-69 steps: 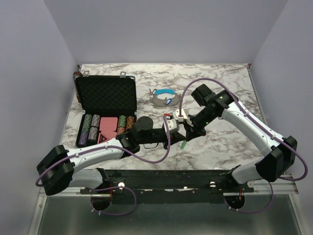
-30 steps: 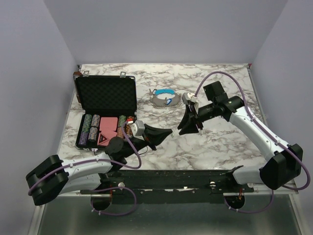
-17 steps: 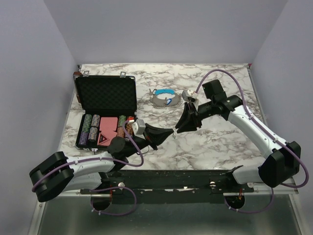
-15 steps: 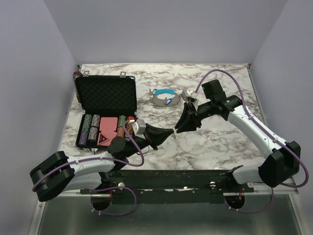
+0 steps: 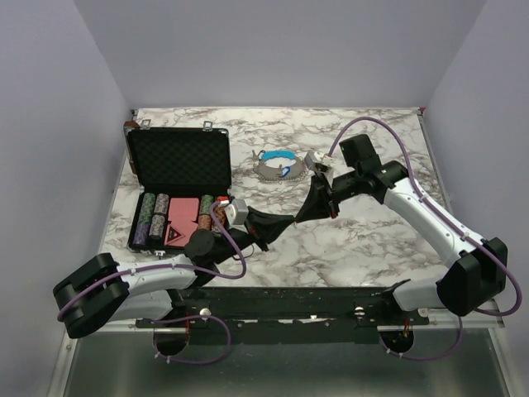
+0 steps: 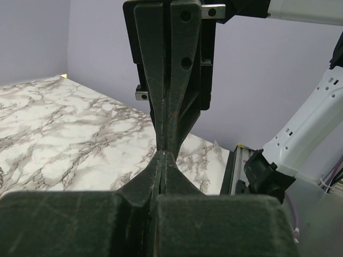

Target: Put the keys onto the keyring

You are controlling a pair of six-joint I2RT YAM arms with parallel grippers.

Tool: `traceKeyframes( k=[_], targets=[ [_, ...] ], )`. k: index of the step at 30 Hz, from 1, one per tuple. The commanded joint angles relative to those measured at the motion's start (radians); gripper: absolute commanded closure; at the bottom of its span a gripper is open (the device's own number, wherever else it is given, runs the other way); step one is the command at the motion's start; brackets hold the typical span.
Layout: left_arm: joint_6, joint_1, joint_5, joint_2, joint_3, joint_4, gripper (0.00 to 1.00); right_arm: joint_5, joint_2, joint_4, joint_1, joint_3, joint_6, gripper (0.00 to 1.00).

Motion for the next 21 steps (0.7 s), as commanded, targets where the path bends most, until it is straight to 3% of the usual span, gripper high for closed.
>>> traceKeyframes(
  k=[1,2,5,8,11,14,21],
  targets=[
    [0.001,0.003,-0.036,-0.022,0.020,-0.034,1.00,0.055,0.008,-0.040,0.011,0.049,0.004,0.99],
    [0.003,0.008,-0.037,-0.036,0.020,-0.083,1.00,0.081,0.008,-0.075,0.012,0.068,-0.030,1.00],
    [0.016,0.029,-0.021,-0.128,0.028,-0.258,0.55,0.198,0.013,-0.245,0.014,0.125,-0.208,0.99],
    [0.087,0.057,0.036,-0.237,0.054,-0.488,0.32,0.340,0.046,-0.426,0.022,0.190,-0.384,1.00],
    [0.214,0.066,0.087,-0.286,0.126,-0.782,0.27,0.432,0.060,-0.530,0.031,0.233,-0.507,0.99],
    [0.364,0.064,0.098,-0.263,0.198,-0.950,0.27,0.490,0.039,-0.532,0.049,0.228,-0.561,0.99],
    [0.524,0.049,0.174,-0.170,0.261,-0.889,0.41,0.523,0.016,-0.486,0.087,0.231,-0.555,1.00]
  ],
)
